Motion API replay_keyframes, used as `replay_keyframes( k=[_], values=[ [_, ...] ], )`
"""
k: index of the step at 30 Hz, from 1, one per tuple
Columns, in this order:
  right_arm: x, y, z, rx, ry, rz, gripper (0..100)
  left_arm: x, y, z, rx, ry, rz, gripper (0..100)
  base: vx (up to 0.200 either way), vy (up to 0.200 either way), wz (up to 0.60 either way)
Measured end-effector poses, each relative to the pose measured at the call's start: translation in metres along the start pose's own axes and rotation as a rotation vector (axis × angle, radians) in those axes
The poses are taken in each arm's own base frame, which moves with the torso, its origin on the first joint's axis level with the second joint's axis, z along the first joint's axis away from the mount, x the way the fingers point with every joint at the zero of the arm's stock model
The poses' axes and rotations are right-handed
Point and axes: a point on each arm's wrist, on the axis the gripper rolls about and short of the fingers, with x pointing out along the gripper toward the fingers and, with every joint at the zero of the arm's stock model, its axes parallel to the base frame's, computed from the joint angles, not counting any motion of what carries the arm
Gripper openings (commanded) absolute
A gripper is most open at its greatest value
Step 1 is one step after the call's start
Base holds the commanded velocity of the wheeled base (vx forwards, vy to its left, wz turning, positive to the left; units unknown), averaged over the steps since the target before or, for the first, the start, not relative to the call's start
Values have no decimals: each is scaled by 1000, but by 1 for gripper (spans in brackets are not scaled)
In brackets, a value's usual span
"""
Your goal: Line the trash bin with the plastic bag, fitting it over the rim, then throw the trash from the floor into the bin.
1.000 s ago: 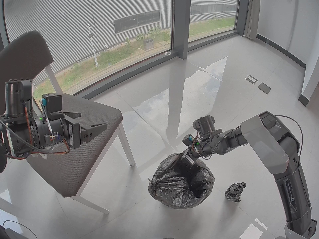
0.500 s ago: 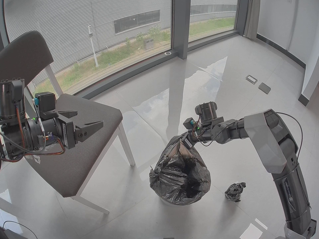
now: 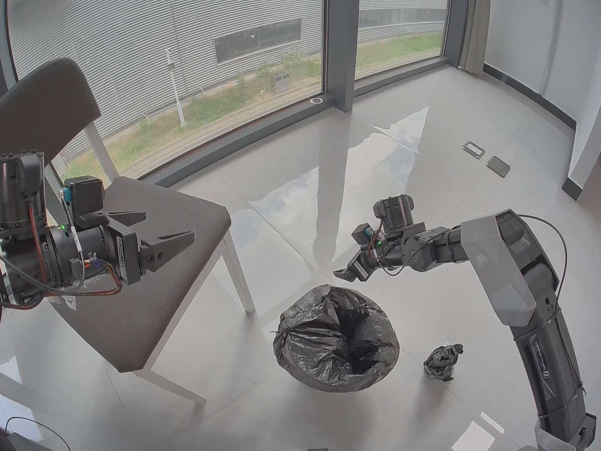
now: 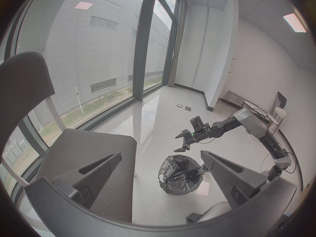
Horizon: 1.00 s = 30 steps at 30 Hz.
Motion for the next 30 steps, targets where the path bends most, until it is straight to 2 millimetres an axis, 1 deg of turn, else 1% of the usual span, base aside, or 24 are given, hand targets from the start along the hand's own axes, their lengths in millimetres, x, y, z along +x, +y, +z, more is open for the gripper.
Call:
replay_keyframes(
  k=[5,8,10,17,19,22,23,26,30],
  values=[
    [-6,-4,-7,22,25,0,100,0,0,-1,0,1,-1,100,0,0,0],
    [-14,-2,-19,56,74,15,100,0,0,-1,0,1,-2,100,0,0,0],
    [-21,-1,-30,83,119,27,100,0,-1,-2,0,4,-5,100,0,0,0],
    [-67,-6,-67,173,267,-1,100,1,-2,-3,-8,1,-22,100,0,0,0],
    [-82,-7,-80,200,313,-18,100,2,-2,-1,-16,-6,-26,100,0,0,0],
    [-98,-6,-94,226,359,-31,100,5,-1,3,-24,-18,-29,100,0,0,0],
    [-106,-5,-102,241,380,-39,100,7,-1,5,-26,-23,-32,100,0,0,0],
    [-117,-6,-113,266,404,-55,100,11,-2,8,-29,-28,-36,100,0,0,0],
    [-128,-11,-130,306,436,-75,100,23,-4,15,-36,-34,-54,100,0,0,0]
  ],
)
